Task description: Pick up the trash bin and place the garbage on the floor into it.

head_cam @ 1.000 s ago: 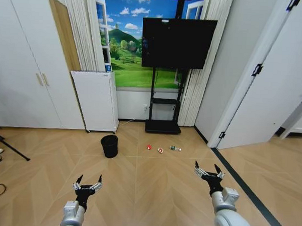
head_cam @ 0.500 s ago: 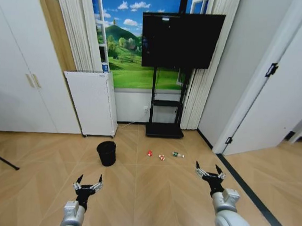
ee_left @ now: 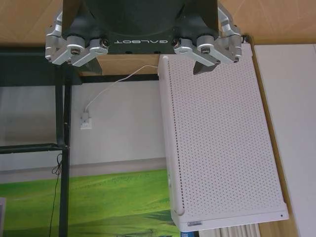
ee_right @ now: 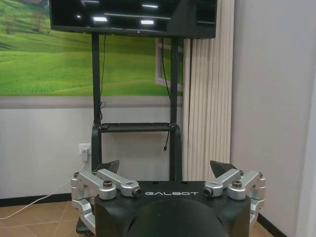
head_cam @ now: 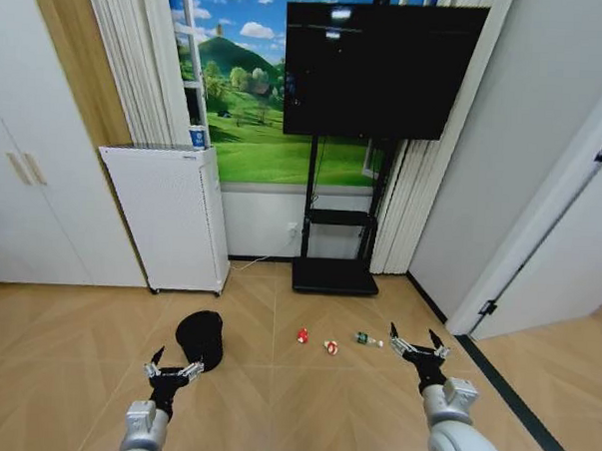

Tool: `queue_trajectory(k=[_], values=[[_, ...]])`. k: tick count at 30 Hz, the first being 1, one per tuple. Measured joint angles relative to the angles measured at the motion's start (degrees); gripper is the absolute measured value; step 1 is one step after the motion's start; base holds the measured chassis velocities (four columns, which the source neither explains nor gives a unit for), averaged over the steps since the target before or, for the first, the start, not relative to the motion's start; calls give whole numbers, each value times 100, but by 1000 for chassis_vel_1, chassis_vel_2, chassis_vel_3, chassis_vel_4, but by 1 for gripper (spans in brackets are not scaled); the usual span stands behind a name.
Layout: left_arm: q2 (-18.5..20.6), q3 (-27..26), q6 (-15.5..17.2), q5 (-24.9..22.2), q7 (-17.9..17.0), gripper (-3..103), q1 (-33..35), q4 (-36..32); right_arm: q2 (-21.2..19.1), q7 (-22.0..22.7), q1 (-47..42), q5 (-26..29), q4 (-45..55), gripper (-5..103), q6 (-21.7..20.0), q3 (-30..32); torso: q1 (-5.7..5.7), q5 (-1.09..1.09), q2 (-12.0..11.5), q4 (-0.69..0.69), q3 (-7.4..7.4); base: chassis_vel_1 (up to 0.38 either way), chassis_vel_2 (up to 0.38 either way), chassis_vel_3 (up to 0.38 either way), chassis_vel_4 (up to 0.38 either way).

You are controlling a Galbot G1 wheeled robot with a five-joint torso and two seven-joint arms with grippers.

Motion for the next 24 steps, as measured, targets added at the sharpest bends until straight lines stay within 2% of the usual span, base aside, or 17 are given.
queue_trajectory(k=[2, 5, 6, 9, 10, 11, 16, 18, 24], values=[[5, 0, -4, -1, 0, 100, -1, 1, 1, 0, 0, -1, -4, 100, 0, -1, -1, 4, 0, -1, -1, -349, 351, 358, -336], [8, 7, -7, -2, 1, 100, -7, 19, 9, 2, 1, -34, -18, 100, 7, -5, -1, -10, 1, -2, -1, -378, 350, 347, -329], [8, 9, -9, -1, 2, 100, -8, 23, 12, 2, -2, -42, -34, 100, 10, -9, -2, 3, 1, 0, -1, -334, 338, 331, -360], [7, 12, -11, -1, 2, 100, -12, 25, 13, 3, -2, -51, -46, 100, 17, -10, -1, -1, 0, -1, 0, -325, 349, 345, -351], [5, 12, -11, -2, 6, 100, -15, 31, 12, 4, -1, -55, -54, 100, 28, -10, -1, -9, 1, -1, -1, -420, 346, 352, -342], [5, 11, -12, -2, 8, 100, -17, 34, 12, 5, 3, -57, -65, 100, 40, -11, -2, 1, 1, -1, -1, -338, 373, 345, -342], [-5, -3, -39, -9, 7, 100, -24, 52, 10, -2, 20, -83, -105, 100, 134, -16, -2, -6, 2, -1, -1, -346, 368, 350, -349], [-7, -15, -46, -19, 6, 100, -25, 53, 10, -9, 32, -146, -167, 100, 277, -22, -1, -1, 1, 0, 0, -362, 337, 329, -340], [-6, -23, -23, -25, -14, 100, -27, 55, 9, -18, 19, -157, -179, 100, 322, -17, 4, 0, 0, 0, 2, -287, 270, 260, -248]])
